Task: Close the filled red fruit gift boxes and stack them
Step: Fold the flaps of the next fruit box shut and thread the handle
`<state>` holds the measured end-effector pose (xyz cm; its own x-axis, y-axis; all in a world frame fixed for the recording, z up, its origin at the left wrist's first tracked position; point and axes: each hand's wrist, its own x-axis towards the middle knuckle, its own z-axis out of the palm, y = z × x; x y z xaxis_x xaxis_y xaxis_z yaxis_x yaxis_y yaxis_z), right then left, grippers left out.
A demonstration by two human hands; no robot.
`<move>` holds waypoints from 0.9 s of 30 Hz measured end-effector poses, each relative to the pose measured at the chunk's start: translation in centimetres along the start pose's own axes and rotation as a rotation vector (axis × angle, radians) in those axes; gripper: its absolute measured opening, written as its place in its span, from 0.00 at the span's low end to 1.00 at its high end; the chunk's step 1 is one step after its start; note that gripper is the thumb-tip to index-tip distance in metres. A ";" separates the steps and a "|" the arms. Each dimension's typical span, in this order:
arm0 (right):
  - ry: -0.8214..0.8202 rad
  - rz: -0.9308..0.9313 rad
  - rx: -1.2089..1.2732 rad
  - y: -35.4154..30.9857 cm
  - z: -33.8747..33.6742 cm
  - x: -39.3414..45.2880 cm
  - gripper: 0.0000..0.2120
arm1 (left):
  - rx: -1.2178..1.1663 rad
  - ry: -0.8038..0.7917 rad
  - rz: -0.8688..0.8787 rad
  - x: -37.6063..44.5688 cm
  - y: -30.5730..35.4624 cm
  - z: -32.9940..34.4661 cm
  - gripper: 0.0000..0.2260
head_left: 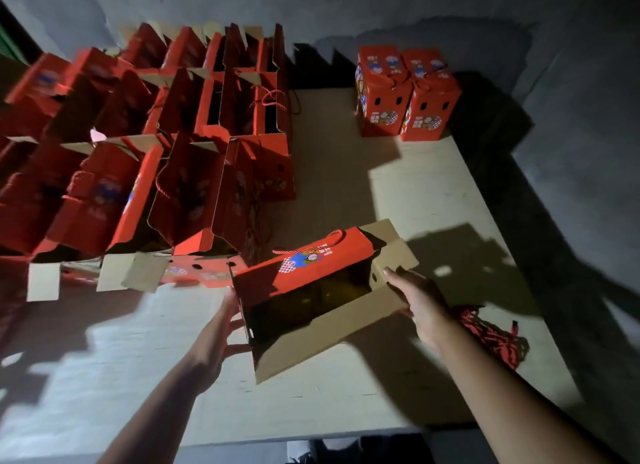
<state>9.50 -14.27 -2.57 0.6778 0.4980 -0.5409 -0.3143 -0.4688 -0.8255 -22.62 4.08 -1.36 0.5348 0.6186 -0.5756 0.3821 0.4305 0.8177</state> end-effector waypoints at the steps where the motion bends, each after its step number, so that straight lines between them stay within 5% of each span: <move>1: 0.016 -0.003 -0.005 0.3 -0.3 -0.9 0.23 | -0.001 -0.034 0.010 -0.4 0.2 0.0 0.34; 6: 0.107 0.078 0.062 4.2 -1.8 -5.7 0.08 | 0.047 -0.179 -0.008 -2.1 0.7 0.1 0.36; 13: 0.316 0.091 0.020 9.0 -3.1 -10.5 0.37 | 0.242 -0.191 0.015 -4.2 1.4 2.0 0.35; 17: 0.277 0.063 0.021 8.8 -3.4 -11.2 0.37 | 0.909 0.096 0.285 -3.5 3.1 3.6 0.45; 20: 0.270 0.058 0.004 8.3 -3.2 -11.3 0.34 | 1.371 0.095 0.334 -2.8 4.6 4.8 0.50; 24: 0.260 0.031 -0.040 7.4 -2.5 -12.1 0.33 | 1.583 0.069 0.373 -1.6 5.9 5.2 0.33; 27: 0.255 -0.026 -0.040 6.8 -1.8 -13.4 0.31 | 1.331 0.090 0.380 -1.0 6.8 4.6 0.19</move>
<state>-0.54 -25.42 -0.62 0.8327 0.3126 -0.4570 -0.2711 -0.4895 -0.8288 -17.12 3.40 4.76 0.7366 0.6168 -0.2774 0.6760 -0.6849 0.2719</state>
